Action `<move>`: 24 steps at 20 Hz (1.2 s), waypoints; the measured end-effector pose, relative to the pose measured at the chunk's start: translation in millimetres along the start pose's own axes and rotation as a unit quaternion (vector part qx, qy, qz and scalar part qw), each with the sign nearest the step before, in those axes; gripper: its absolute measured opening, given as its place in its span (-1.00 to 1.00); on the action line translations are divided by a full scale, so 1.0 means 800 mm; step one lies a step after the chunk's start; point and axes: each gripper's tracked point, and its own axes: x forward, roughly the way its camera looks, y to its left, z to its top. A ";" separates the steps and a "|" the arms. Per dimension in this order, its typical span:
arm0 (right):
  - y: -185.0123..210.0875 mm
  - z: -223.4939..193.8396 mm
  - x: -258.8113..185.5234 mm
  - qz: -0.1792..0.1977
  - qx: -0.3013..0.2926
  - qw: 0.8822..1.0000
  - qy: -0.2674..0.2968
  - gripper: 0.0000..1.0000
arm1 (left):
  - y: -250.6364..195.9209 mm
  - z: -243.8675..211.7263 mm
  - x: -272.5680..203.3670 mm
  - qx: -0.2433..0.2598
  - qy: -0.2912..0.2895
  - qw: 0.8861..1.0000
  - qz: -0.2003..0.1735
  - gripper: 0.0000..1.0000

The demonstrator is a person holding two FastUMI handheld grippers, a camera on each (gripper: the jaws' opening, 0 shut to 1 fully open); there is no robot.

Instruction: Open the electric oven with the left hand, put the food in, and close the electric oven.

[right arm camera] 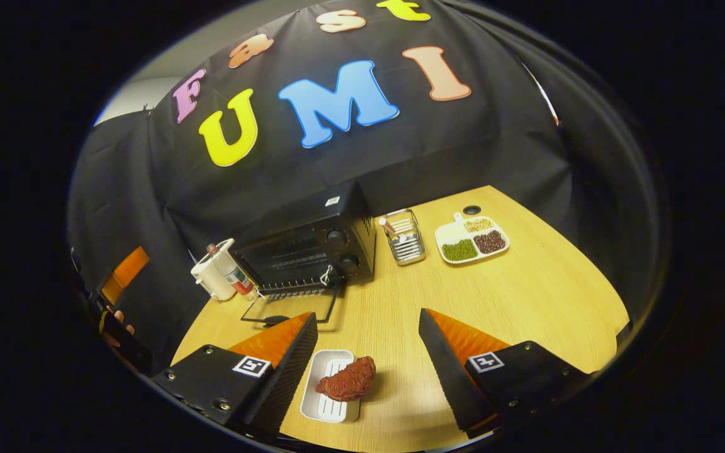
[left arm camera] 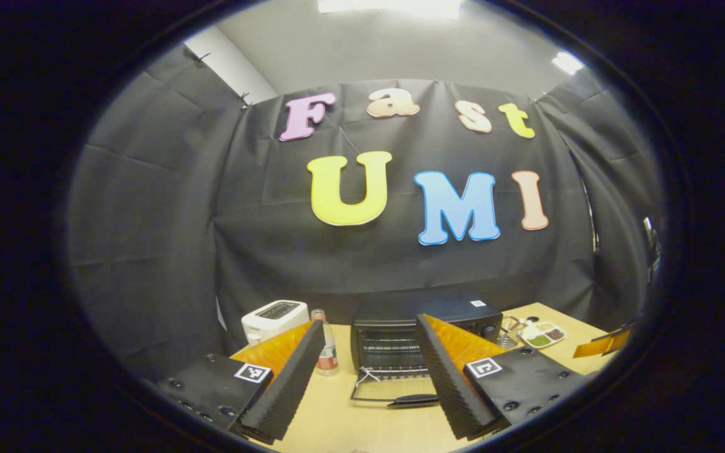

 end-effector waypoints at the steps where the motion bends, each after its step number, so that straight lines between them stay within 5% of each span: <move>1: -0.001 -0.009 0.006 0.003 0.003 1.000 0.012 0.97 | 0.005 0.001 -0.005 0.003 0.000 1.000 0.005 0.86; 10: 0.003 -0.095 0.043 0.032 0.070 0.991 0.113 0.96 | 0.037 -0.002 -0.033 0.008 0.005 0.999 0.039 0.98; 11: 0.005 -0.103 0.047 0.035 0.083 0.988 0.124 0.66 | 0.041 -0.003 -0.035 0.008 0.006 0.999 0.043 0.99; 12: 0.006 -0.109 0.049 0.038 0.095 0.986 0.131 0.77 | 0.045 -0.007 -0.036 0.008 0.009 0.999 0.047 1.00; 16: 0.009 -0.125 0.054 0.046 0.134 0.979 0.145 0.70 | 0.057 -0.012 -0.037 0.007 0.015 0.998 0.059 1.00; 17: 0.014 -0.128 0.056 0.054 0.144 0.976 0.152 0.39 | 0.059 -0.011 -0.038 0.006 0.015 0.998 0.061 1.00; 18: 0.017 -0.133 0.055 0.059 0.152 0.974 0.159 0.56 | 0.059 -0.013 -0.036 0.006 0.015 0.998 0.062 1.00; 20: 0.026 -0.144 0.058 0.069 0.155 0.970 0.172 0.56 | 0.056 -0.015 -0.034 0.008 0.016 0.998 0.061 1.00; 22: 0.023 -0.146 0.061 0.055 0.176 0.969 0.165 -0.23 | 0.052 -0.016 -0.033 0.008 0.016 0.998 0.056 1.00; 24: 0.024 -0.138 0.056 0.058 0.187 0.966 0.166 -0.38 | 0.048 -0.015 -0.032 0.008 0.014 0.999 0.052 1.00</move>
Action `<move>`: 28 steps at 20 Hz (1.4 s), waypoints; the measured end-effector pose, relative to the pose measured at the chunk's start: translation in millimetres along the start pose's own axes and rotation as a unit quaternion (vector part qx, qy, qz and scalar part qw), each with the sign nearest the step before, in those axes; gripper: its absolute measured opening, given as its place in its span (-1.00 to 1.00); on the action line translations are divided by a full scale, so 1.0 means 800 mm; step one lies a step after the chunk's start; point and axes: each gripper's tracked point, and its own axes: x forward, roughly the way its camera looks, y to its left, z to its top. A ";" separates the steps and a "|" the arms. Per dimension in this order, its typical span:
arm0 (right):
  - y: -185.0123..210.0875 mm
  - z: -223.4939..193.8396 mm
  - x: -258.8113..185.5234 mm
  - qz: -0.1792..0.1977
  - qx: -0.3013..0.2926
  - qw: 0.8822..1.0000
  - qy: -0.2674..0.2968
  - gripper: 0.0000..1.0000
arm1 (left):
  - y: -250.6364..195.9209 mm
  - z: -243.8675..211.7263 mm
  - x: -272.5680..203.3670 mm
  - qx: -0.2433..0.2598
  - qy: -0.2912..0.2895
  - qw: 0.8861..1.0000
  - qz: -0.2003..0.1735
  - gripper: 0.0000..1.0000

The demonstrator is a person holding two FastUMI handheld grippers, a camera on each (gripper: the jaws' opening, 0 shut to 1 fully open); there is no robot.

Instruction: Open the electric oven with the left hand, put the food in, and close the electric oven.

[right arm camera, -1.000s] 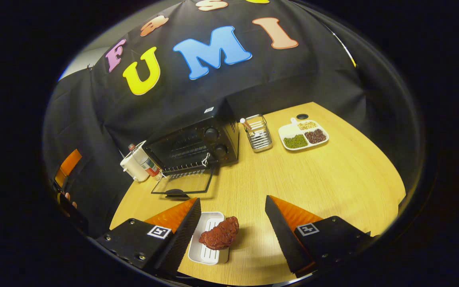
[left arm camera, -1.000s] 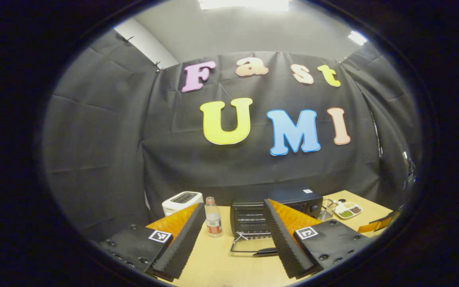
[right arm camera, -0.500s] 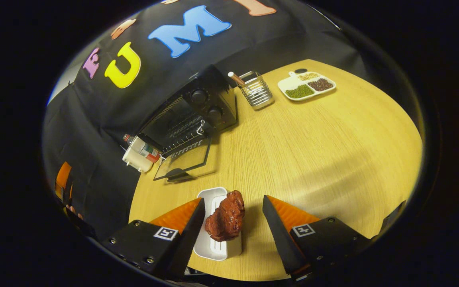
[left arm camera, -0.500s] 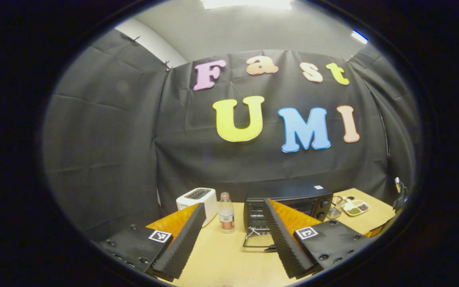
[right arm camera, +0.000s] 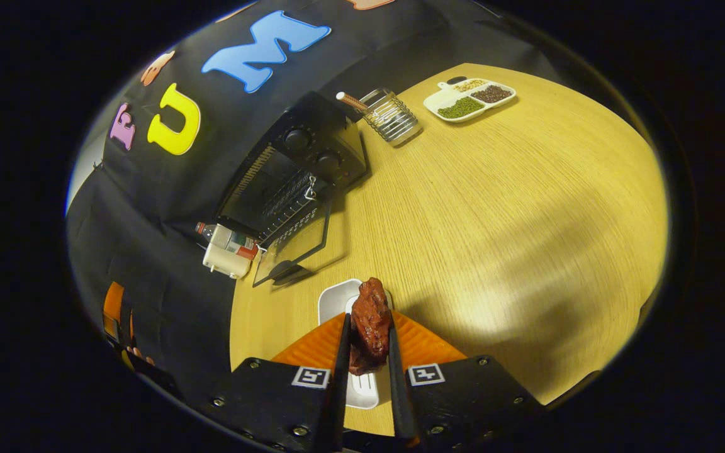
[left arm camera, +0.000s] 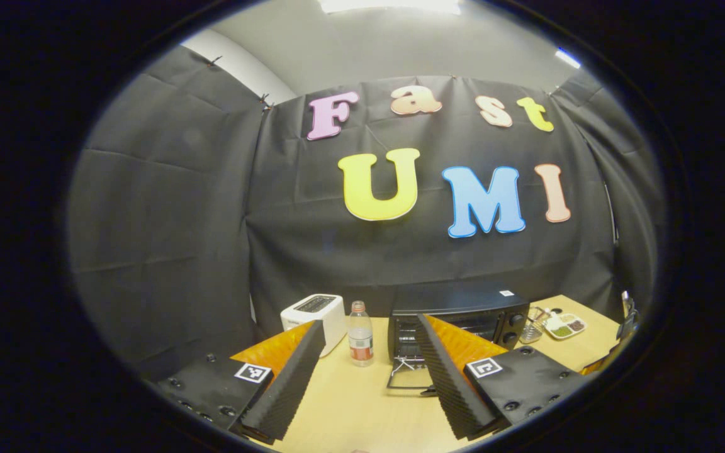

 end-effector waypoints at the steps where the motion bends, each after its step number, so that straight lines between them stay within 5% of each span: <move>1: 0.010 0.006 0.002 0.016 0.009 1.000 -0.006 -0.38 | -0.003 0.001 0.000 0.001 0.000 1.000 -0.003 1.00; 3: 0.018 0.012 -0.008 0.030 0.026 0.999 -0.010 -0.77 | -0.004 0.001 0.003 -0.002 -0.003 1.000 -0.005 1.00; 4: 0.019 0.011 -0.006 0.028 0.019 0.999 -0.015 -0.79 | -0.005 0.000 0.005 -0.006 -0.003 1.000 -0.006 0.80; 7: 0.030 0.022 -0.015 0.028 0.003 0.999 -0.025 -0.78 | -0.005 -0.004 0.010 -0.012 0.000 1.000 -0.011 1.00; 8: 0.036 0.028 -0.018 0.028 0.001 0.999 -0.032 -0.79 | -0.005 -0.005 0.013 -0.013 0.000 1.000 -0.012 0.80; 14: 0.100 0.077 -0.021 0.064 0.002 0.995 -0.074 -0.79 | -0.007 -0.014 0.031 -0.022 0.001 0.999 -0.026 0.94; 18: 0.136 0.099 0.006 0.078 0.005 0.993 -0.089 -0.79 | 0.003 -0.018 0.043 -0.024 0.002 0.999 -0.033 0.84; 21: 0.164 0.109 0.026 0.089 0.010 0.991 -0.098 -0.79 | 0.019 -0.020 0.057 -0.024 0.004 0.999 -0.032 1.00; 28: 0.213 0.131 0.093 0.105 0.037 0.986 -0.120 -0.79 | 0.062 -0.034 0.082 -0.019 0.012 0.999 -0.024 0.99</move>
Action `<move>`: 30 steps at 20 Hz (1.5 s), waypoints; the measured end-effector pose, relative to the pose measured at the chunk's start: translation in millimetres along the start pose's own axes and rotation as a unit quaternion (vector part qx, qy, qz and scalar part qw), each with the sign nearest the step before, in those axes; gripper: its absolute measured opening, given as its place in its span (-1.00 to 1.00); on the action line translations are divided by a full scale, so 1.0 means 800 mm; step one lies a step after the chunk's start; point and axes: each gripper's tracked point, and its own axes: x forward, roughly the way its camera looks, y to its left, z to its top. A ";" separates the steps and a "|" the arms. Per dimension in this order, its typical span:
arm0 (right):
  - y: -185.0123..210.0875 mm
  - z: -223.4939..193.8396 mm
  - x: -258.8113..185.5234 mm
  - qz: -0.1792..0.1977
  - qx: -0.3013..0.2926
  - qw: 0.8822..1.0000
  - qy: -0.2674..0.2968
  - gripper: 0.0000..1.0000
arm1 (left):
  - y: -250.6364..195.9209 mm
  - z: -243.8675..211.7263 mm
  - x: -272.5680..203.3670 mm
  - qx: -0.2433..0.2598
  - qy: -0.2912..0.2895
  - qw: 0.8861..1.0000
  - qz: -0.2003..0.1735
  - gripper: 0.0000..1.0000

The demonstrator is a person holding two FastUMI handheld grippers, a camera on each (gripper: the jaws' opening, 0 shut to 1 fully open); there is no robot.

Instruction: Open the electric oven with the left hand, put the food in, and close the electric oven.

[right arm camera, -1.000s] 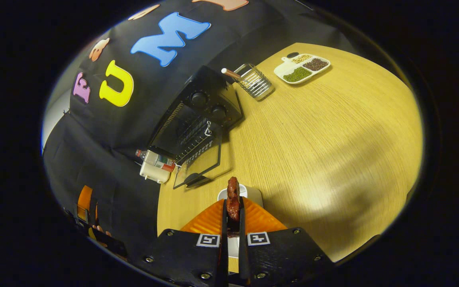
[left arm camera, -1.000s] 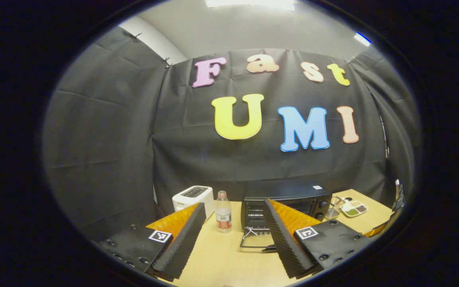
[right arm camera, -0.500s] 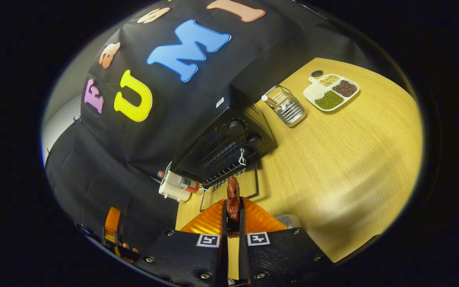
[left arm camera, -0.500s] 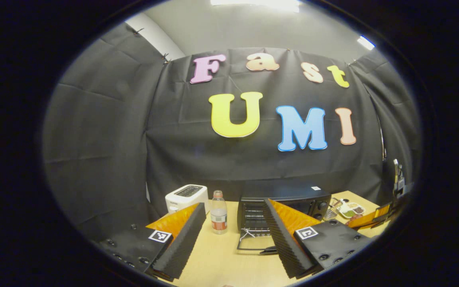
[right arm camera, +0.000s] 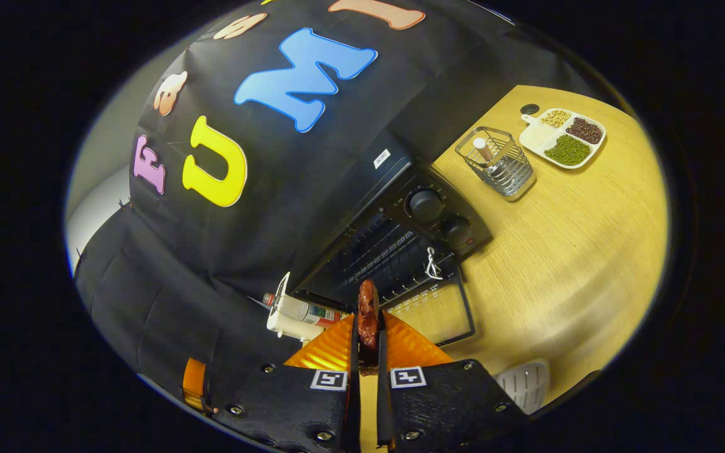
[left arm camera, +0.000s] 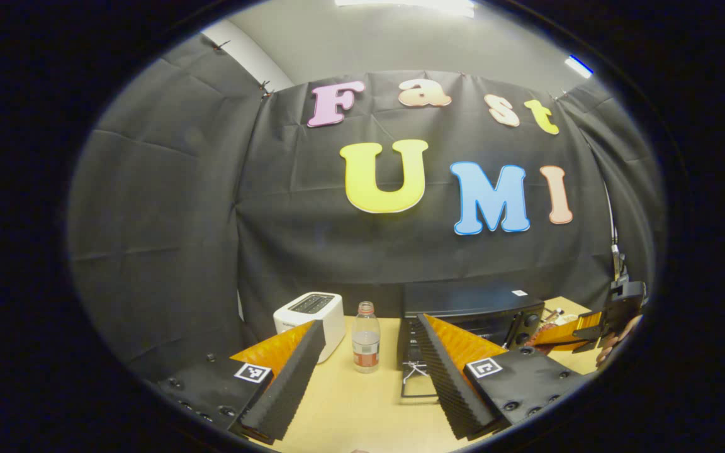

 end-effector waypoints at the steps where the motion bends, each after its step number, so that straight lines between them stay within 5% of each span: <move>1: 0.003 -0.001 0.012 0.000 0.004 1.000 -0.002 -0.79 | 0.007 -0.002 0.002 0.000 0.003 1.000 0.003 0.98; 19: 0.032 0.016 0.185 0.036 0.029 0.997 -0.059 -0.79 | 0.108 -0.023 0.018 0.030 0.030 0.996 0.076 1.00; 20: 0.031 0.016 0.189 0.034 0.028 0.997 -0.063 -0.79 | 0.111 -0.025 0.020 0.032 0.033 0.996 0.079 0.82; 21: 0.028 0.016 0.194 0.029 0.025 0.997 -0.064 -0.79 | 0.114 -0.027 0.021 0.032 0.035 0.996 0.081 1.00; 30: -0.001 0.026 0.210 -0.037 -0.025 0.996 -0.083 -0.62 | 0.119 -0.042 0.024 0.022 0.046 0.995 0.088 0.94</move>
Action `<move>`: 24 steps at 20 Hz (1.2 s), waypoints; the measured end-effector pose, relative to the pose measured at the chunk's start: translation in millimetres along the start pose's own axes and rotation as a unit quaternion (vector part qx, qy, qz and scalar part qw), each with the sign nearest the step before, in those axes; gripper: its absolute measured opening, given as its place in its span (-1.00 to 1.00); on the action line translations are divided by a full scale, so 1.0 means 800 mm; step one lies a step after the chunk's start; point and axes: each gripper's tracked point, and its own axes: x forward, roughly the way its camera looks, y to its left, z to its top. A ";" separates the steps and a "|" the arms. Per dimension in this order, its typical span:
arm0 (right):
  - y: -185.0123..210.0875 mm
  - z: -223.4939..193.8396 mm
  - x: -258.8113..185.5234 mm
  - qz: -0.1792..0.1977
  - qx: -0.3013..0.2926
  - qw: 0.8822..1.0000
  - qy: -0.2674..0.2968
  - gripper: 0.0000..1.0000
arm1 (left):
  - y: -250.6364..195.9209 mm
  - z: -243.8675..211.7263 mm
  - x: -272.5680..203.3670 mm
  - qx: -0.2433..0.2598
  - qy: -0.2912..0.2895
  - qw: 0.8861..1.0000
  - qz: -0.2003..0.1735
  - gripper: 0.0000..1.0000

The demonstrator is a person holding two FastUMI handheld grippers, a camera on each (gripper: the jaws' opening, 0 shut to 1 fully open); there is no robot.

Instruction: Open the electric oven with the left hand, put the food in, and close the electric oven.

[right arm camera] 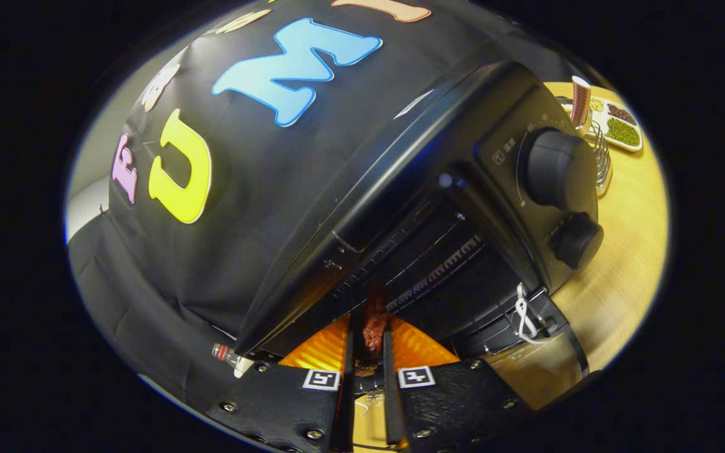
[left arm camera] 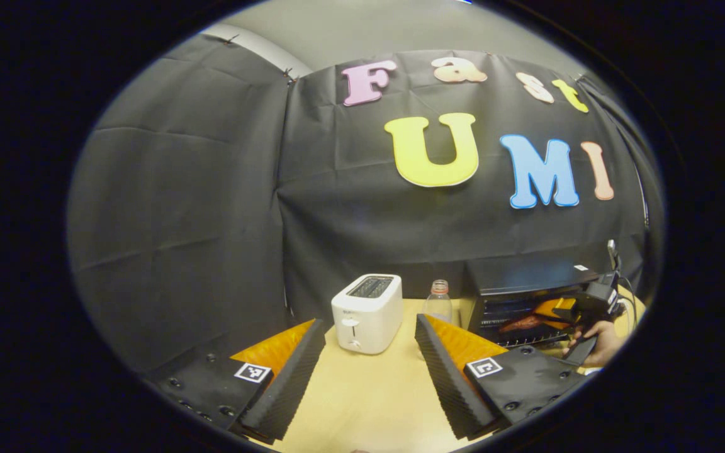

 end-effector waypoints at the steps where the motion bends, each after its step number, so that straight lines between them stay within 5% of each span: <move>1: -0.004 0.000 -0.002 -0.009 -0.014 1.000 0.001 -0.50 | 0.001 -0.001 0.000 -0.003 0.001 1.000 0.002 0.94; 2: -0.010 0.001 -0.003 -0.025 -0.034 0.999 0.001 -0.47 | 0.003 -0.004 -0.001 -0.007 0.003 1.000 0.004 0.94; 5: -0.012 0.009 -0.012 -0.044 -0.086 0.995 -0.012 0.22 | 0.004 -0.009 -0.005 -0.022 0.007 1.000 0.008 0.94; 6: -0.013 0.011 -0.015 -0.046 -0.100 0.994 -0.017 0.08 | 0.003 -0.009 -0.007 -0.021 0.006 1.000 0.008 1.00; 8: -0.007 0.019 -0.025 -0.038 -0.116 0.992 -0.026 0.93 | 0.000 -0.008 -0.011 -0.016 0.005 1.000 0.006 1.00; 15: 0.009 0.035 -0.104 -0.012 -0.185 0.982 -0.029 0.94 | -0.057 -0.009 -0.023 -0.023 0.001 0.999 -0.032 1.00; 24: 0.018 0.083 -0.247 -0.003 -0.292 0.953 -0.084 0.93 | -0.170 -0.050 -0.040 -0.025 0.037 0.993 -0.114 0.95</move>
